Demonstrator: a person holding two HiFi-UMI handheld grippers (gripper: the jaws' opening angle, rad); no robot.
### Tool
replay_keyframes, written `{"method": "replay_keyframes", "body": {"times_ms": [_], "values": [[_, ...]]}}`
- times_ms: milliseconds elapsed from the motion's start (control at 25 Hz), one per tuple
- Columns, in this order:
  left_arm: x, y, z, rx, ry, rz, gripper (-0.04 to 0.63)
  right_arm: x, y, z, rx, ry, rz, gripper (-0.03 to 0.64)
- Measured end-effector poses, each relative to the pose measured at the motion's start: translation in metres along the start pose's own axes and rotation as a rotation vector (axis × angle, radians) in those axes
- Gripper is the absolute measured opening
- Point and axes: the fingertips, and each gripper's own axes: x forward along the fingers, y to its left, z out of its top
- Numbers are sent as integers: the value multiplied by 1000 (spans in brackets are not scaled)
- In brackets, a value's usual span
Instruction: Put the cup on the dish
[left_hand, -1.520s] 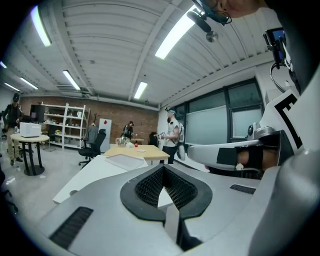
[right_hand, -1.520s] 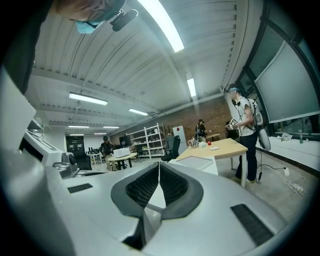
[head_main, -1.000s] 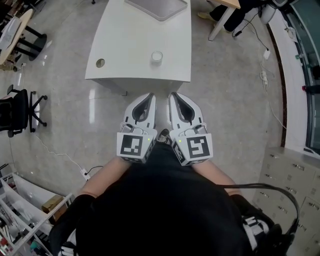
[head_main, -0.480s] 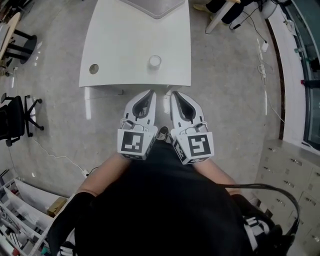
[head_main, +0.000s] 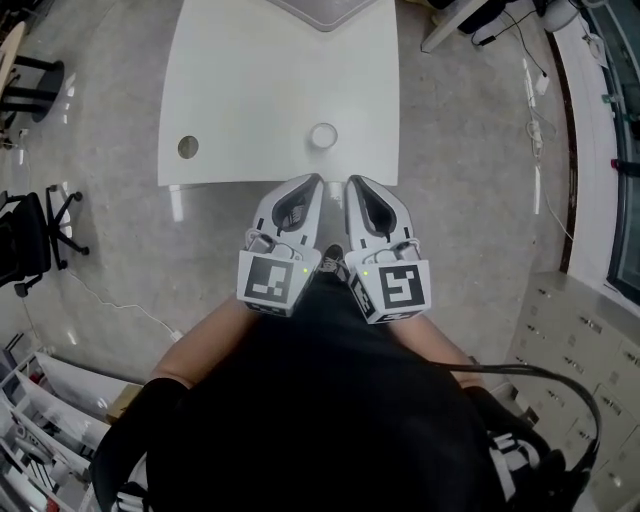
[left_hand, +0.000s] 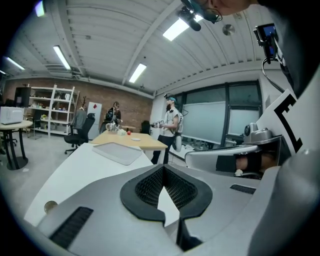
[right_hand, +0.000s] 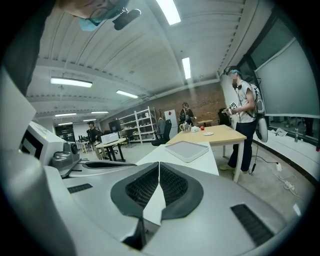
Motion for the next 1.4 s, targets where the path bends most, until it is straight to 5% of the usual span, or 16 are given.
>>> {"method": "replay_keyframes", "body": {"times_ms": [440, 880, 1400], "values": [[31, 64, 11, -15, -1, -91, 6, 76, 0, 14, -25, 47, -38, 14], [59, 73, -7, 131, 51, -205, 6, 90, -18, 33, -28, 8, -126, 14], [78, 70, -59, 127, 131, -201, 6, 107, -47, -11, -28, 119, -73, 14]]}}
